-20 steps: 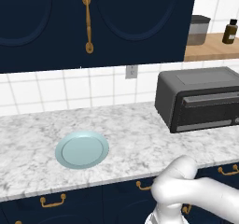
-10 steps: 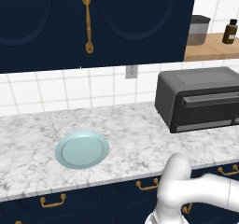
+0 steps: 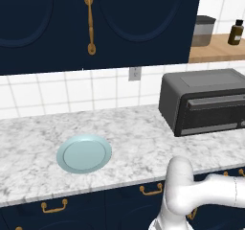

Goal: Pick up the kebab skewer and baguette bread, and place them inside the toaster oven. Close the toaster oven door and start by setting the timer.

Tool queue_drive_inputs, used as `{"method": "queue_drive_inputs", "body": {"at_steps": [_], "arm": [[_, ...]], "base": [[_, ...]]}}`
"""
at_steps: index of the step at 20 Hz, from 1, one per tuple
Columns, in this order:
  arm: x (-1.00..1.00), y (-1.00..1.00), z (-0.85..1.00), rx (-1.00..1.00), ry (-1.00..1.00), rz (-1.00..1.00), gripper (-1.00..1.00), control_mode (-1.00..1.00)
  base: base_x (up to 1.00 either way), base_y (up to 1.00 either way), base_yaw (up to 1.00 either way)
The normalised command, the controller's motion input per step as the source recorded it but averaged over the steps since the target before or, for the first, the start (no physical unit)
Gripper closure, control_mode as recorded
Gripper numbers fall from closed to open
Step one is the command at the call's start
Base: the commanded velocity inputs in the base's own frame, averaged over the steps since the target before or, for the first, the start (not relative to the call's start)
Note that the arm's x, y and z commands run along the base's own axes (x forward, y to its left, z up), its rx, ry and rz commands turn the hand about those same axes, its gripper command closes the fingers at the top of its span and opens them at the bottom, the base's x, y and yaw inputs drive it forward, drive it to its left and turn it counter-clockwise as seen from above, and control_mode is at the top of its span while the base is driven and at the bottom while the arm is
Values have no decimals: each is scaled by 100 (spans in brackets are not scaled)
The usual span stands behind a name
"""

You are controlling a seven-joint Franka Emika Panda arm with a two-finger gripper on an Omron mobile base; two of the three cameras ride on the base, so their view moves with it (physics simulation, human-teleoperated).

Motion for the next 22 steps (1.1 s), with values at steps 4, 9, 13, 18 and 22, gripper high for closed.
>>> {"method": "queue_drive_inputs", "body": {"at_steps": [4, 9, 13, 18, 22], "arm": [[20, 16, 0, 0, 0, -25, -100, -100], [19, 37, 0, -1, 0, -32, -100, -100], [21, 33, 0, 0, 0, -15, -100, -100], [22, 56, 0, 0, 0, -13, -100, -100], [1, 16, 0, 0, -4, -15, -100, -100]], "base": [[0, 0, 0], [0, 0, 0], [0, 0, 0], [0, 0, 0], [0, 0, 0]]}}
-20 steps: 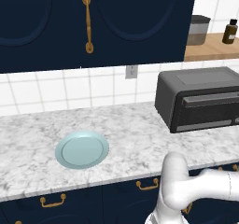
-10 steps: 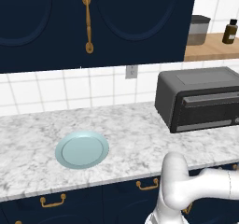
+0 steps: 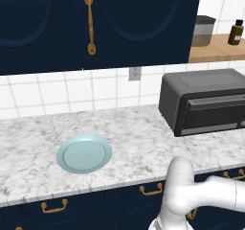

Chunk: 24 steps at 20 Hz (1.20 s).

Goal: Pick up the kebab skewer and baguette bread, and place them inside the toaster oven. Close the toaster oven door and start by setting the timer.

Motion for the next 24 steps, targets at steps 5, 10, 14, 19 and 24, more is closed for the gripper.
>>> {"method": "queue_drive_inputs", "body": {"at_steps": [5, 10, 14, 19, 24], "arm": [[-11, 0, 0, 1, -13, -13, -100, -100], [0, 49, 0, 0, -9, -8, -100, -100], [9, 36, -2, 1, 0, 0, -100, -100], [25, -5, -4, 11, -2, 0, -100, -100], [17, -3, -7, 16, -11, 0, -100, -100]], "base": [[0, 0, 0], [0, 0, 0], [0, 0, 0], [0, 0, 0], [0, 0, 0]]}}
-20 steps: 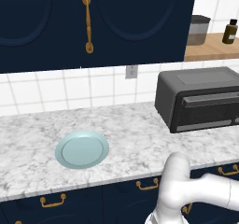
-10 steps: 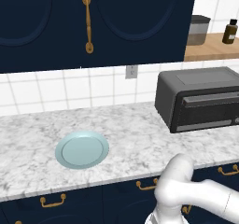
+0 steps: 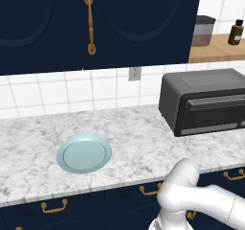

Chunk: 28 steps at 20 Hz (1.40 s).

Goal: Pick up the kebab skewer and baguette bread, and place them inside the toaster oven. Close the toaster oven door and start by setting the timer.

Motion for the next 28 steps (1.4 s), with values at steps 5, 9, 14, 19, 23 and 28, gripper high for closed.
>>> {"method": "queue_drive_inputs", "body": {"at_steps": [5, 9, 14, 19, 23, 28], "arm": [[21, 0, -2, 9, -9, 1, -100, -100], [28, 0, 0, 3, -5, 5, -100, -100], [23, -18, 0, 0, -2, 3, -100, -100], [25, -8, 0, 0, 0, 1, -100, -100], [14, 0, 0, 0, 0, 0, -100, -100], [3, 0, 0, 0, 0, 0, -100, -100]], "base": [[0, 0, 0], [0, 0, 0], [0, 0, 0], [0, 0, 0], [0, 0, 0], [0, 0, 0]]}}
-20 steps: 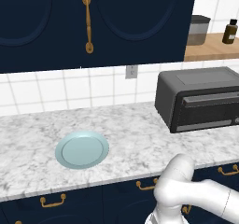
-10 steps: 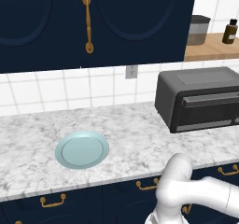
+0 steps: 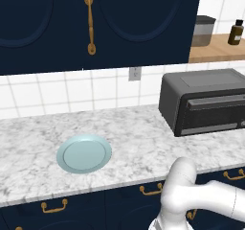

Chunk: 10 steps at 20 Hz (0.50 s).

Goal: Pick up the kebab skewer and baguette bread, and place them inside the toaster oven. Close the toaster oven door and start by setting the timer.

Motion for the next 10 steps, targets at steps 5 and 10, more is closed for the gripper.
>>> {"method": "queue_drive_inputs", "body": {"at_steps": [5, 10], "arm": [[-3, 16, 0, 0, 0, -2, -100, -100], [0, 21, 8, -1, 0, -9, -100, -100]], "base": [[0, 0, 0], [0, 0, 0]]}}
